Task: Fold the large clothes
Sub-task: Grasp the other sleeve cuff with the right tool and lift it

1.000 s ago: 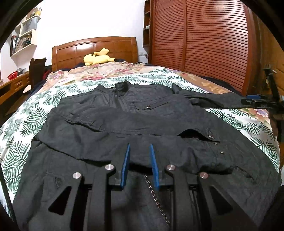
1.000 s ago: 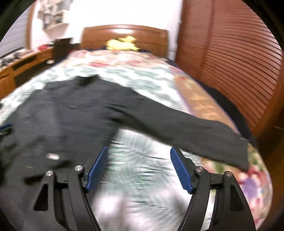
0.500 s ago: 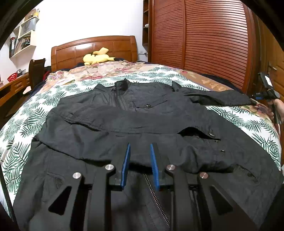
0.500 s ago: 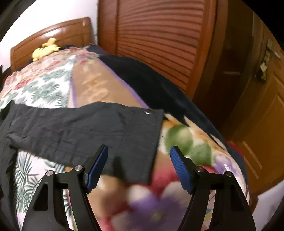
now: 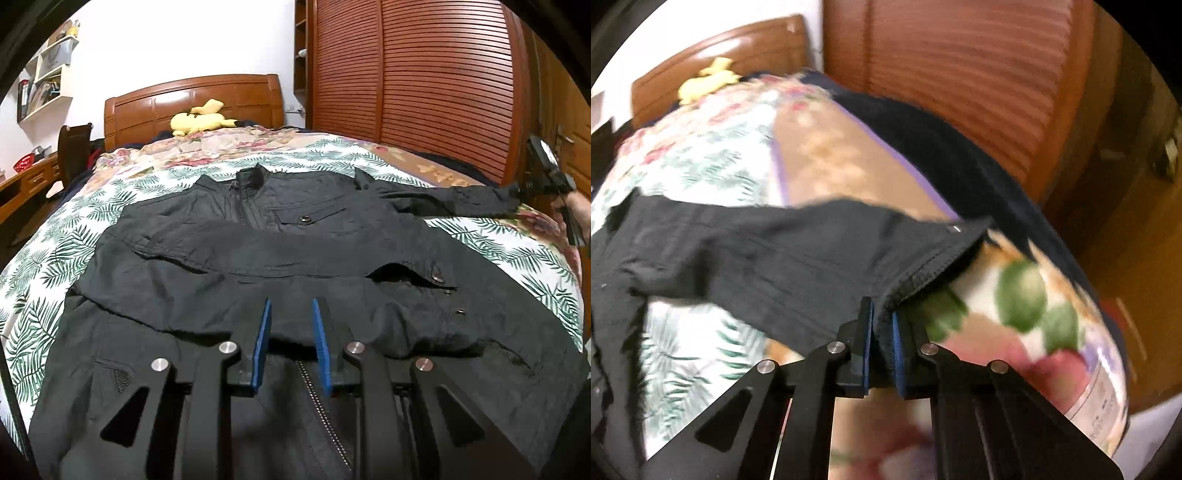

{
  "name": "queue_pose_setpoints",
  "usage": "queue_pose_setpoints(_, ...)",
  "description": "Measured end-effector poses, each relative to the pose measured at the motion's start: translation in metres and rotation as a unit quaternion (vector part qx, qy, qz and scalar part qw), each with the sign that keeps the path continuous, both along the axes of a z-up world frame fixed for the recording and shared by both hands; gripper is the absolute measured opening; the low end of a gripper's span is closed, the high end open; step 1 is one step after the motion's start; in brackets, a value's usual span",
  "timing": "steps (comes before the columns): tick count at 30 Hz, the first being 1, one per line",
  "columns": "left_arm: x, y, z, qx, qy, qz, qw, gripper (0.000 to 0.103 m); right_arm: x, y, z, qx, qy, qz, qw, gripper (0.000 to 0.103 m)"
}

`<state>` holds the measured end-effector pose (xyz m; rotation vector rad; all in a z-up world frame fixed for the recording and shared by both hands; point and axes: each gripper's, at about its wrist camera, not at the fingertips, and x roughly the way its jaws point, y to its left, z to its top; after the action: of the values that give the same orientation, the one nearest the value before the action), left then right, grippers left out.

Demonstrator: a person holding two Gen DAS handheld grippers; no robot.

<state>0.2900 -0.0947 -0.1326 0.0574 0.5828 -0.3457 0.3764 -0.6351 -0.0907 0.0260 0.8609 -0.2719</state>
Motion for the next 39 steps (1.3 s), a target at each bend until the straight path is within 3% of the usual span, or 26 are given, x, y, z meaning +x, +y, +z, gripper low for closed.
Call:
queue_pose_setpoints(9, -0.02, 0.008, 0.017, 0.004, 0.002, -0.029, 0.9996, 0.021, -0.015, 0.121, 0.104, -0.062, -0.078, 0.093, 0.991, 0.006)
queue_pose_setpoints(18, -0.042, 0.053, 0.04, -0.023, -0.021, -0.001, 0.9995, 0.021, -0.009, 0.251, 0.167, -0.1, -0.125, 0.188, 0.969, 0.006)
queue_pose_setpoints(25, -0.052, 0.097, 0.049, -0.032, -0.039, 0.041, 0.9979, 0.021, -0.023, 0.363, 0.185, -0.093, -0.159, 0.305, 0.934, 0.006)
queue_pose_setpoints(30, -0.057, 0.112, 0.051, -0.027, -0.047, 0.055, 0.997, 0.021, -0.044, 0.426, 0.17, -0.077, -0.157, 0.383, 0.907, 0.006)
queue_pose_setpoints(34, -0.056, 0.119, 0.052, -0.03, -0.046, 0.061, 0.9966, 0.021, -0.06, 0.453, 0.151, -0.06, -0.139, 0.42, 0.895, 0.006)
queue_pose_setpoints(39, -0.056, 0.128, 0.052, -0.032, -0.044, 0.067, 0.9963, 0.021, -0.083, 0.471, 0.125, -0.056, -0.101, 0.445, 0.888, 0.006)
